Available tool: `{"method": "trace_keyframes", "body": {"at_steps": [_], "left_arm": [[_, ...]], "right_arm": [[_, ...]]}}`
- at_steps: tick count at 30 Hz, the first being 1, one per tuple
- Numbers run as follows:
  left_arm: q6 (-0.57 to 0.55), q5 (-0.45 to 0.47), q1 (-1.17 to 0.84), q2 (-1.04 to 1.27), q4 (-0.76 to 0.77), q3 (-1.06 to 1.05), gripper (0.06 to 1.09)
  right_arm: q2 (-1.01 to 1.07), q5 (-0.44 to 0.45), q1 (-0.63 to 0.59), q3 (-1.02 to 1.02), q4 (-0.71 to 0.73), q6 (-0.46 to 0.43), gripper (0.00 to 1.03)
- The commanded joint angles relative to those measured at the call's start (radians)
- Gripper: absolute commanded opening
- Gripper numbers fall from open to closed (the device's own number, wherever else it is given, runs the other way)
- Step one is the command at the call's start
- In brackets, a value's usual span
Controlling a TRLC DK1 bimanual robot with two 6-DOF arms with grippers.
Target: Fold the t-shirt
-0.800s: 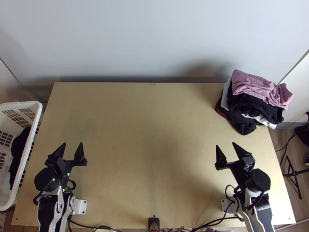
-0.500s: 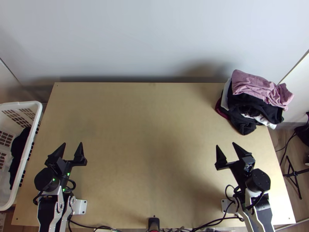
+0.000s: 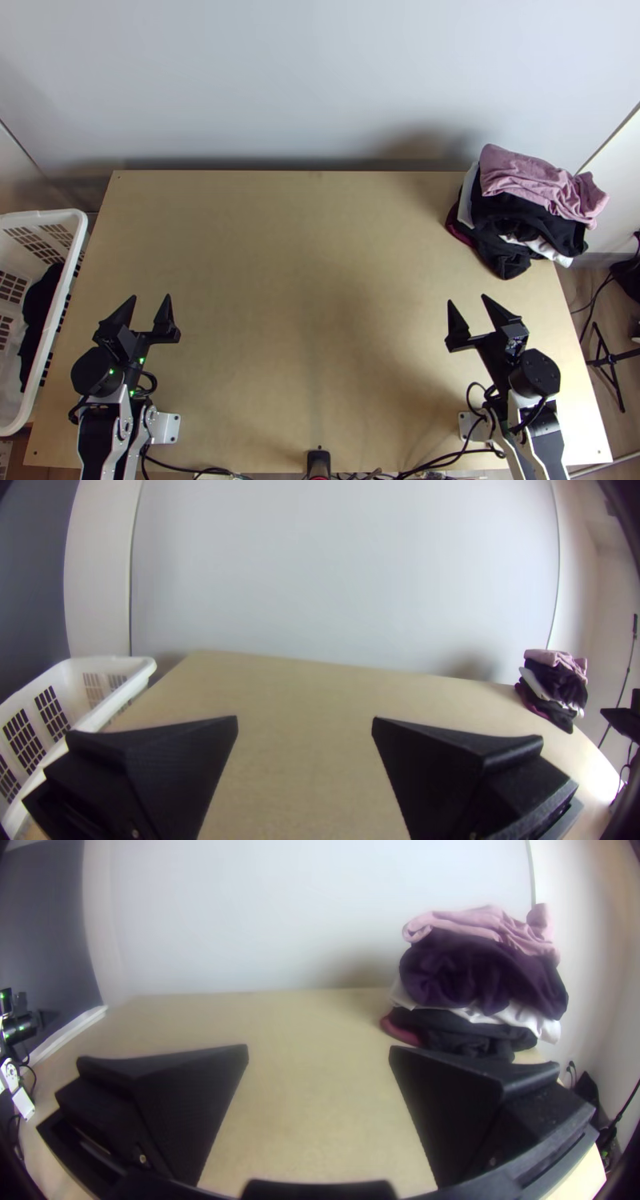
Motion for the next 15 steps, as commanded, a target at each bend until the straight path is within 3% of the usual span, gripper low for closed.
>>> {"method": "trace_keyframes", "body": {"at_steps": [1,15], "left_arm": [[0.0,0.002,0.0,0.0,0.0,0.0,1.04],[0.0,0.0,-0.011,0.0,0.0,0.0,1.04]], "right_arm": [[0.0,-0.001,0.0,0.0,0.001,0.002,0.98],[0.0,-0.001,0.0,0.0,0.001,0.002,0.98]]}}
